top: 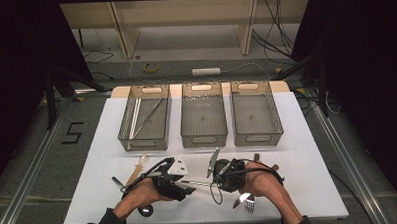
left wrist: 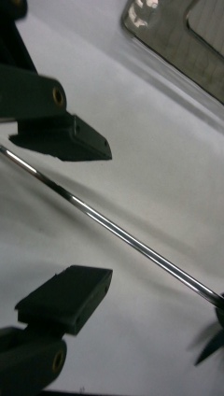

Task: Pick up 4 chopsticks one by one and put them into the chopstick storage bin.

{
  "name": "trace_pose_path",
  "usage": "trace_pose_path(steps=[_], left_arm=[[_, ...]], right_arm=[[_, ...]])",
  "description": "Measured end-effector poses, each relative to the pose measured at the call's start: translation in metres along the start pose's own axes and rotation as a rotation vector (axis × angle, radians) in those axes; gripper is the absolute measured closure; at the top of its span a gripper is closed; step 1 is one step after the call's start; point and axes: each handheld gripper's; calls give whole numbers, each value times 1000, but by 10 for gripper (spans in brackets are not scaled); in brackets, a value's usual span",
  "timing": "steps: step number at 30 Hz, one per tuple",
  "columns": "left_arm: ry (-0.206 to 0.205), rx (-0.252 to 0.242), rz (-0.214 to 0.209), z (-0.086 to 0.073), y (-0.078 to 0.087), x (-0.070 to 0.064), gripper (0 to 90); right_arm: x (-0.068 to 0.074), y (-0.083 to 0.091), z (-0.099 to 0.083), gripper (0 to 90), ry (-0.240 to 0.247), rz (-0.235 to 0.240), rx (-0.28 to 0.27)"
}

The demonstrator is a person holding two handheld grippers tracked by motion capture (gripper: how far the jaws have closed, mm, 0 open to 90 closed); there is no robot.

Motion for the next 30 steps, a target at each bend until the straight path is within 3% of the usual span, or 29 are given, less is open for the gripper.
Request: trace_pose_path(steps=[13, 16, 23, 26, 27, 28, 29, 30], left_arm=[[-118, 25, -22, 9, -15, -7, 649], [-140, 21, -19, 10, -13, -8, 733], [-245, 2, -24, 14, -4, -13, 789], [-300, 1, -18, 17, 1, -20, 835], [-304, 2, -5, 19, 3, -23, 847], [-296, -3, 3, 20, 5, -23, 849], [-287, -11, 1, 21, 7, -23, 850], [-284, -12, 8, 21, 10, -22, 850]], right_arm=[[2, 6, 1, 851, 26, -13, -13], [2, 6, 1, 851, 33, -14, -12], [1, 11, -4, 840, 61, -13, -46], [-4, 14, -10, 792, 34, -15, -76], [-7, 16, -12, 766, 22, -19, -90], [-8, 18, -14, 683, -16, -10, -85], [-10, 18, -15, 599, -19, -23, -90], [-10, 20, -16, 580, -39, -41, -94]])
Point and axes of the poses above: each handheld gripper's, and its own axes: y roughly backward along the jaws, z roughly out of its top, x roughly to its left, and after that the axes turned 3 degrees about z, right-handed
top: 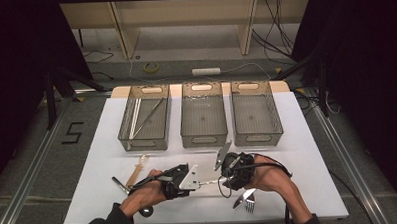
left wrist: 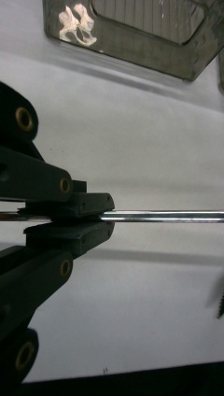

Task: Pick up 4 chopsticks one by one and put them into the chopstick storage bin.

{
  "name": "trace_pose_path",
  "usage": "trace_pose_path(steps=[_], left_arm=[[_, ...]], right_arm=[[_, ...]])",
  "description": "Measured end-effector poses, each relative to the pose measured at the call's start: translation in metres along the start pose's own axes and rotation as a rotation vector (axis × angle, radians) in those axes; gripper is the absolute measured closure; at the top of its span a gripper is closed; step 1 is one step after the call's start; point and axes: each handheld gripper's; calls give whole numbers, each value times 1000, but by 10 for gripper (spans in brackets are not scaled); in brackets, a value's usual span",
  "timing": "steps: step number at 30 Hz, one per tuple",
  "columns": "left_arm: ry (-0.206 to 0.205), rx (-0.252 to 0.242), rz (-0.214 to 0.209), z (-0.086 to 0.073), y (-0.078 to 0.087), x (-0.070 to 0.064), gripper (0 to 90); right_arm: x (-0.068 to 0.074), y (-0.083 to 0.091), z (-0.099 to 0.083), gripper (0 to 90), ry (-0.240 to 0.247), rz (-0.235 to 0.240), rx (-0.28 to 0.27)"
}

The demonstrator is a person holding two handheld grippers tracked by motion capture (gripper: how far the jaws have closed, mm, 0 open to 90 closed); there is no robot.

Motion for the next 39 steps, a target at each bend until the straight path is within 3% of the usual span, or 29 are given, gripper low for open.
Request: trace_pose_path(steps=[4, 10, 13, 16, 27, 32, 39], left_arm=[[41, 6, 27, -1, 5, 6, 851], [123, 23, 74, -8, 8, 16, 850], [180, 14, 102, -11, 12, 21, 850], [263, -16, 103, -15, 17, 29, 850], [441, -41, 171, -30, 35, 49, 850], [494, -60, 202, -34, 42, 56, 850], [532, -81, 250, -39, 55, 65, 850]], right_arm=[[-3, 12, 0, 448, -66, -29, -91], [-7, 23, -5, 373, -128, -104, -254], [-6, 26, -9, 358, -163, -135, -315], [-5, 25, -15, 352, -208, -160, -370], [-2, 16, -52, 335, -338, -197, -555], [1, 9, -61, 316, -373, -183, -612], [6, 6, -70, 311, -406, -182, -700]])
Point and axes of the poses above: each handheld gripper's, and its own axes: y roughly backward along the jaws, z roughly out of its top, x roughly to its left, and after that the axes turned 3 degrees about z, right-handed
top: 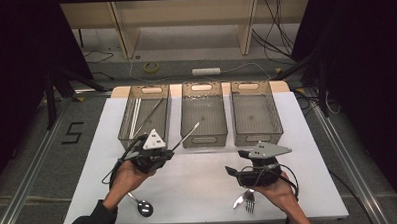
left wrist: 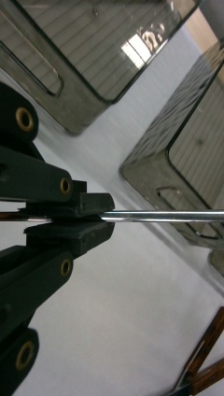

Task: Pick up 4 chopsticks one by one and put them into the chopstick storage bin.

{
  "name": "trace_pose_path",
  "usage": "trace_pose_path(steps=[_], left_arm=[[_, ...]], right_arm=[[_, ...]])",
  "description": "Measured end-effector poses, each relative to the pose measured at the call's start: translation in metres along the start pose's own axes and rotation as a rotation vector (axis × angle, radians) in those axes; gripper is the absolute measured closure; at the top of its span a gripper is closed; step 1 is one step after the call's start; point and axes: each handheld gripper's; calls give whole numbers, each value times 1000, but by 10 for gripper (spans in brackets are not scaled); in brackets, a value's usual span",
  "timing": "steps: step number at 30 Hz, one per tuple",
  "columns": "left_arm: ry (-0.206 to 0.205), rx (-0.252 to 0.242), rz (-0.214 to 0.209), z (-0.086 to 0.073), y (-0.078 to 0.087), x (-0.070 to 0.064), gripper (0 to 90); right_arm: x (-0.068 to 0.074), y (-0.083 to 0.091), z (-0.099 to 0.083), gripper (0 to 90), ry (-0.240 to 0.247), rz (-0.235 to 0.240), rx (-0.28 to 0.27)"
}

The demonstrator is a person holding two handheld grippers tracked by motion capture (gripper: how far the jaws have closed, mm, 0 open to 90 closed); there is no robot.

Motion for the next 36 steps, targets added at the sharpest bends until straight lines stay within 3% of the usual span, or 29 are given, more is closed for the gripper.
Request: trace_pose_path(steps=[11, 36], left_arm=[[100, -35, 41, 2, 9, 25, 850], [226, -86, 104, 12, 17, 71, 851]], right_arm=[[-2, 13, -17, 299, -40, -13, -27], [5, 20, -30, 286, -54, -11, -29]])
Point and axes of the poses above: each handheld gripper's, and its own axes: y roughly backward along the jaws, z roughly out of its top, x roughly to its left, and after that the axes turned 3 degrees about z, right-handed
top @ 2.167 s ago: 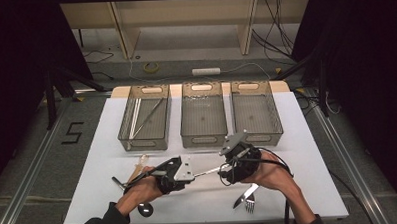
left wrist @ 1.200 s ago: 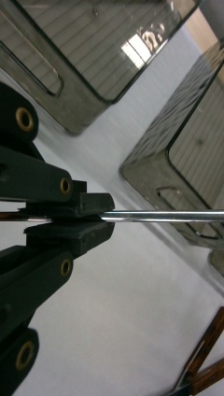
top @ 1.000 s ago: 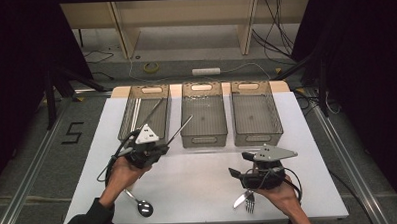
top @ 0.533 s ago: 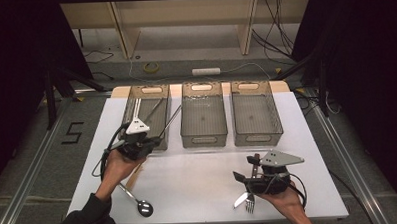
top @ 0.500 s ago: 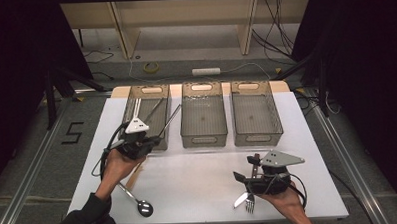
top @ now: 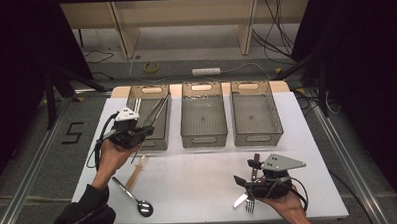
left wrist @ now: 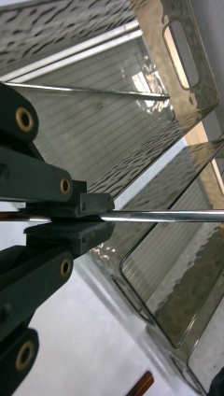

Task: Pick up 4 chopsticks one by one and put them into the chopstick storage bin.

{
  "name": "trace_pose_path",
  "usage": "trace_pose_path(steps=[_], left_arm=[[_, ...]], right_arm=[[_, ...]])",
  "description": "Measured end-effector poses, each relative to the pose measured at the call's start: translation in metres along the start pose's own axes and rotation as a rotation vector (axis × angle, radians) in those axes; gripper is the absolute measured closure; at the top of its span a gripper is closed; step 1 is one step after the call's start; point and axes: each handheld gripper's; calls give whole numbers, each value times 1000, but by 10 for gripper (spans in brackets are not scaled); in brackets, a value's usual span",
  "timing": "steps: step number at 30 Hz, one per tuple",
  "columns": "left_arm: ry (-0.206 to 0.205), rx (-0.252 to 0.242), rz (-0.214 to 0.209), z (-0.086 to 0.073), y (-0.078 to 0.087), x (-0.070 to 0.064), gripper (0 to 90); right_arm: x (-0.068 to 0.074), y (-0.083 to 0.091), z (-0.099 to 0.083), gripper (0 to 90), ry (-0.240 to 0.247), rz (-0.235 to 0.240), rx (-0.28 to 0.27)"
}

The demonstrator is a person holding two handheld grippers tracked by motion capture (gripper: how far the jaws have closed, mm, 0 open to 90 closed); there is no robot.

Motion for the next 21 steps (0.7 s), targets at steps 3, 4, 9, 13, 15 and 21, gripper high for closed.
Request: trace_pose_path(steps=[3, 4, 9, 13, 15, 21], left_arm=[[7, -1, 9, 3, 0, 3, 851], [9, -3, 11, 5, 0, 5, 851], [24, -11, 24, 11, -1, 11, 851], [31, -14, 38, 15, -2, 16, 851], [41, -19, 44, 19, -5, 21, 851], [63, -13, 68, 26, -16, 31, 851]], right_arm=[[1, 1, -1, 285, -4, 3, 2], [1, 1, -1, 285, -4, 4, 2], [3, 1, -2, 285, 0, 8, 1], [4, 1, -2, 286, 0, 8, 3], [4, 2, -2, 286, 0, 11, 2], [5, 2, -3, 286, 3, 16, 4]])
Point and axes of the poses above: each handheld gripper's, and its own axes: y roughly backward along the jaws, z roughly out of its top, x roughly to its left, and after that the axes turned 3 degrees about z, right-handed
